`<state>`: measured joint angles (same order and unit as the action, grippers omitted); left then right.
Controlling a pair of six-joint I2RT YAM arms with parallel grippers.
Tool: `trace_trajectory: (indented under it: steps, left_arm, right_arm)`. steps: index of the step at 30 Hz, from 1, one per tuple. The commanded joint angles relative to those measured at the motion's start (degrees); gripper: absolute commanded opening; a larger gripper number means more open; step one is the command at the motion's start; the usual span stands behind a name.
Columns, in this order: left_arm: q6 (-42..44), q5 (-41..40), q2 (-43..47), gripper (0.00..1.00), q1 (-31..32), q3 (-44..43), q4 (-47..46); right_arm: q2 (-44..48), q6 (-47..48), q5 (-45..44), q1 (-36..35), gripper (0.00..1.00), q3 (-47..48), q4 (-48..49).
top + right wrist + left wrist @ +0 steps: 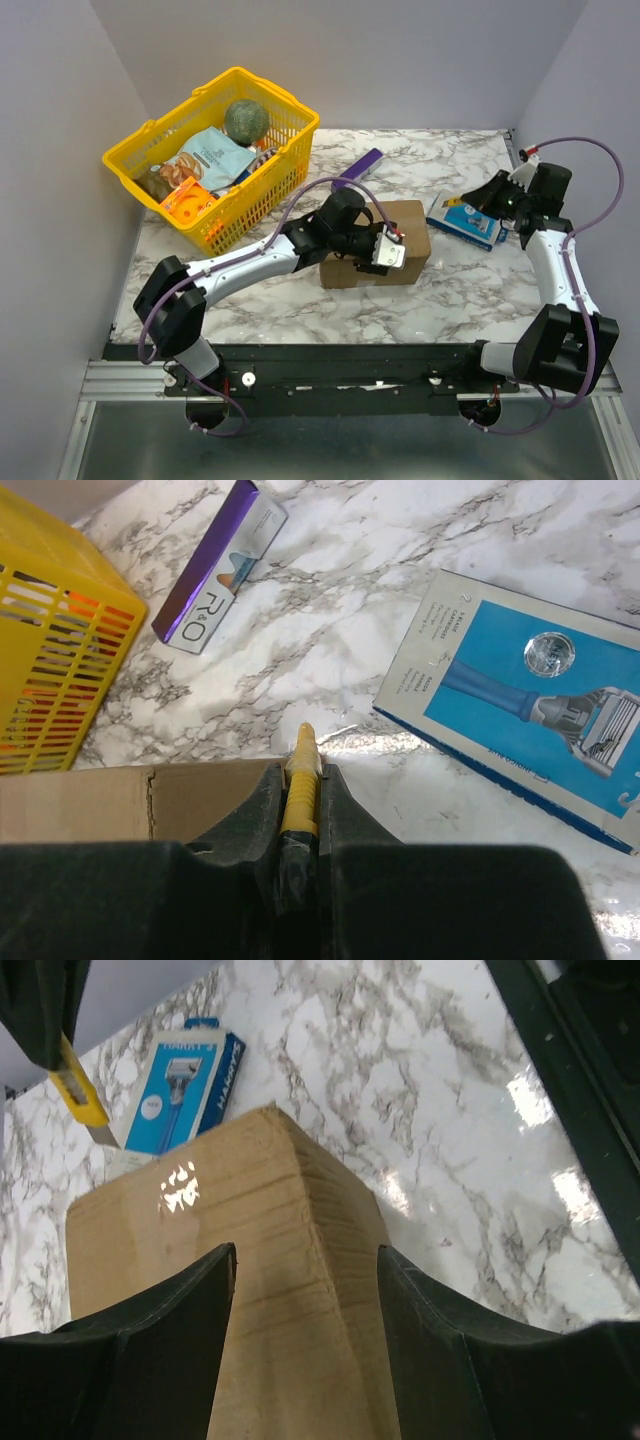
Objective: Unpack the express box
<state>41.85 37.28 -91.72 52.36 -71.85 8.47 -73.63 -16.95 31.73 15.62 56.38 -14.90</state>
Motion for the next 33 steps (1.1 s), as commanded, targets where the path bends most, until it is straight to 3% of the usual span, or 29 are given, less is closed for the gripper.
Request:
trace_trajectory:
  steps: [1,7,13,16,21,26,33]
  left_arm:
    - [5.88,-9.04,2.16,0.67,-0.15,6.37,-4.51]
    - [7.73,-12.84,7.43,0.65,-5.85,11.12,-0.65]
    - [7.99,-7.49,12.53,0.65,-8.06,11.39,4.63]
    - [5.63,-6.43,12.36,0.66,-5.34,11.74,-0.20]
    - [6.67,-4.05,8.23,0.66,-4.28,9.19,-5.98]
    - [8.95,-8.62,5.77,0.64,-2.62,10.77,-16.28]
    - [10.10,-8.89,3.22,0.61,-1.91,9.28,-16.64]
  right_arm:
    - [0.06,0.78,-0.97,0.20,0.00,-1.45,2.68]
    - [2.43,-0.72,1.22,0.12,0.01,-3.03,2.68]
    - [4.98,-6.15,9.72,0.55,0.00,-2.24,2.94]
    - [4.54,-14.05,16.41,1.26,0.00,-2.32,5.48]
    - [4.89,-30.83,23.19,5.12,0.00,-10.30,15.93]
    - [8.49,-35.25,26.45,6.88,0.00,-15.06,16.39]
    - [9.03,-41.84,29.53,7.41,0.00,-21.04,24.63]
